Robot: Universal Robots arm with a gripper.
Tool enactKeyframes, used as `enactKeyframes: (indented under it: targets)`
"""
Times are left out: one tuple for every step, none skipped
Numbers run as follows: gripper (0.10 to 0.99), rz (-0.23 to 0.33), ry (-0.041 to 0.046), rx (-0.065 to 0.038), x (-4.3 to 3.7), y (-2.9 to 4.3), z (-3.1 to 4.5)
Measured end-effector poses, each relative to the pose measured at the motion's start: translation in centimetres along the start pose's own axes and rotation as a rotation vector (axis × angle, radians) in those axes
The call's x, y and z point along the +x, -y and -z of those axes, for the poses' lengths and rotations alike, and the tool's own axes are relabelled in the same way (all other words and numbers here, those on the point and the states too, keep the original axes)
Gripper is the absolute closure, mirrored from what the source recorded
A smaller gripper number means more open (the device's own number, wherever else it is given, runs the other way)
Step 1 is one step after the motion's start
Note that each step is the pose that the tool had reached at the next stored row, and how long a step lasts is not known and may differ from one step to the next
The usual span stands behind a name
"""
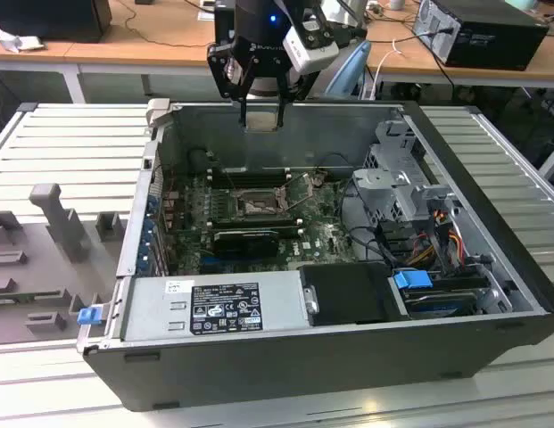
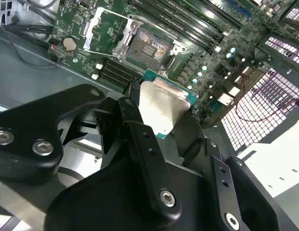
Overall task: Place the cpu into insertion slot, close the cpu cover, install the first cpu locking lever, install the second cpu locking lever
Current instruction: 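Place the cpu into insertion slot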
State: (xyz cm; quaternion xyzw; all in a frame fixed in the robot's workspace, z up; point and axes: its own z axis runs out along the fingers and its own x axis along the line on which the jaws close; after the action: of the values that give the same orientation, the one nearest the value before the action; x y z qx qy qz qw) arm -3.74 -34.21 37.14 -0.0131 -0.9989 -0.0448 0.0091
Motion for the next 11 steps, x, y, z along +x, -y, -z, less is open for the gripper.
enactKeyframes:
  targets:
    - [0.561,-0.008,0.0008,0.0,0.0,0.0,0.0]
    - [0.561,-0.02,0.0018,0.0,0.0,0.0,0.0]
    - [0.561,-0.027,0.0025,-0.001,0.0,0.0,0.0]
    - [0.561,-0.035,0.0031,-0.001,0.0,0.0,0.0]
    - [0.561,-0.038,0.0034,-0.001,0.0,0.0,-0.01]
    - [0.561,-0.042,0.0037,-0.001,0.0,0.0,0.0]
    - [0.561,-0.047,0.0041,-0.001,0.0,0.0,0.0]
    - [0.561,-0.051,0.0046,-0.001,0.0,0.0,-0.01]
    - [0.561,-0.051,0.0046,-0.001,0.0,0.0,-0.01]
    - [0.561,-0.051,0.0045,-0.001,0.0,0.0,-0.02]
    - [0.561,-0.051,0.0046,-0.001,0.0,0.0,-0.03]
